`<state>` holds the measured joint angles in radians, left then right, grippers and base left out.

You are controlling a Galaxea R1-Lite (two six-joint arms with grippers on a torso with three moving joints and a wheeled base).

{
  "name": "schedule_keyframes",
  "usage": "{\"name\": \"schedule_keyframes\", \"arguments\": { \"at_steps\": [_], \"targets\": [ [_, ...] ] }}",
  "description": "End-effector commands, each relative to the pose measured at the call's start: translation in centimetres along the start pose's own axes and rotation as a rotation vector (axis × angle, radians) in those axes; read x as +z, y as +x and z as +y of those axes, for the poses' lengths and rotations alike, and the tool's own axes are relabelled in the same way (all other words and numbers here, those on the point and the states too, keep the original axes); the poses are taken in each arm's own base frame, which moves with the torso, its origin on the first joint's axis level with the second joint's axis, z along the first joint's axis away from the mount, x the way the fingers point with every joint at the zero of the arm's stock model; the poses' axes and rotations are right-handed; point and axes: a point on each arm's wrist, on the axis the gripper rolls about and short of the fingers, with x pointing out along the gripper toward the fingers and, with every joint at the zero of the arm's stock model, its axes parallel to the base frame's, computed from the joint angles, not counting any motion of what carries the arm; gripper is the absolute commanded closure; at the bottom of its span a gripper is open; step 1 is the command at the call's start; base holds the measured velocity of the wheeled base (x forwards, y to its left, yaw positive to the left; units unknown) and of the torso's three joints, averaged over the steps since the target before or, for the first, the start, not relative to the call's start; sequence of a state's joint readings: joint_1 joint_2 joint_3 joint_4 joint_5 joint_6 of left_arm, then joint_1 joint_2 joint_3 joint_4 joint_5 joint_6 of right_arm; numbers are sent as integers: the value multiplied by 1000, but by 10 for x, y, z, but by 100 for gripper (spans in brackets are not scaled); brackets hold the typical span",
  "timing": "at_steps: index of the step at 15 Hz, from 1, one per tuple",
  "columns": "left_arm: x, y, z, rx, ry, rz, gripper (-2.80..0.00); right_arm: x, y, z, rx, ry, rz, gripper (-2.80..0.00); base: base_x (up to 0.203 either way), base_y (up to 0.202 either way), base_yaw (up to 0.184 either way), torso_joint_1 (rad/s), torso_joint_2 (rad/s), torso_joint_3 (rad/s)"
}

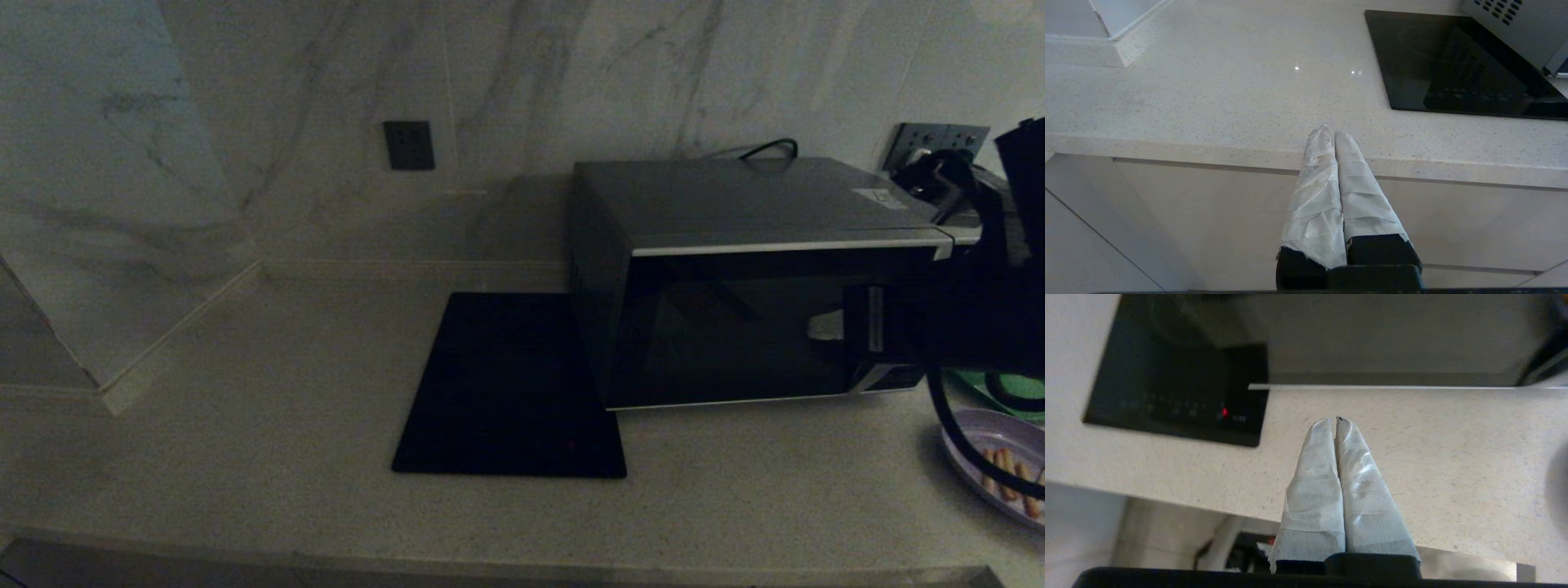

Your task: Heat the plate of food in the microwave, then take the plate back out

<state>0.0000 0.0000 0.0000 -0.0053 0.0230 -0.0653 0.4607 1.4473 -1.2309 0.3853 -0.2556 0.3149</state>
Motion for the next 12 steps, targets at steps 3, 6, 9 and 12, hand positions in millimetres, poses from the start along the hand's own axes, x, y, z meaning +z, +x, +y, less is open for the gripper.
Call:
{"name": "schedule_keyframes", "arguments": {
  "at_steps": [3,6,9,12],
  "targets": [
    [0,0,0,0,-1,-2,0,1,44,26,-20,-78,21,0,0,0,0,0,0,0],
    [0,0,0,0,-1,-2,0,2,57,50,-10,-138,-55,0,0,0,0,0,0,0],
    [0,0,0,0,-1,-2,0,9,62,66,15,-143,-86,0,0,0,0,0,0,0],
    [0,0,0,0,-1,-2,0,14,67,75,-2,-143,-105,0,0,0,0,0,0,0]
  ]
}}
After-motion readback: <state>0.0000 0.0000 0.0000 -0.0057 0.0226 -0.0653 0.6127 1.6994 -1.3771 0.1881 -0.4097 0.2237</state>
